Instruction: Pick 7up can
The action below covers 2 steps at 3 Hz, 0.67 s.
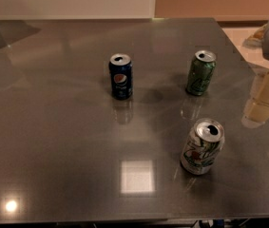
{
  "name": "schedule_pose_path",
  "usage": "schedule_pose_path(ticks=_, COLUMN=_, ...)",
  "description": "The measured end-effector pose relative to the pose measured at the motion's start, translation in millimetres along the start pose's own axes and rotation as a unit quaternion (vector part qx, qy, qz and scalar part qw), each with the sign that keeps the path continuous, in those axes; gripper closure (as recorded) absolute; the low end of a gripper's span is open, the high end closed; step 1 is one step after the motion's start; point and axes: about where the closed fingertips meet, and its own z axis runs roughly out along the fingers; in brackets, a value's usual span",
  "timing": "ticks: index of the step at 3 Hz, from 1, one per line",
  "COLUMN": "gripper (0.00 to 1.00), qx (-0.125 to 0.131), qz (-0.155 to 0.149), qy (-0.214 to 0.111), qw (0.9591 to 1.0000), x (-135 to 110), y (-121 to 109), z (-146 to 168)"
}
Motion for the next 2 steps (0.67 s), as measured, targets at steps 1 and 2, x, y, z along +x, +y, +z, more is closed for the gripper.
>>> schedule_pose_path(ticks=1, gripper=0.00, qx=0.000, qz=0.000, qy=0.000, qw=1.0000, x=0.0, y=0.0, z=0.0)
schedule_pose_path(ticks=2, gripper=0.00, qx=-0.002, qz=-0.008, qy=0.000, qw=1.0000, x=-2.5, y=0.8, z=-0.9)
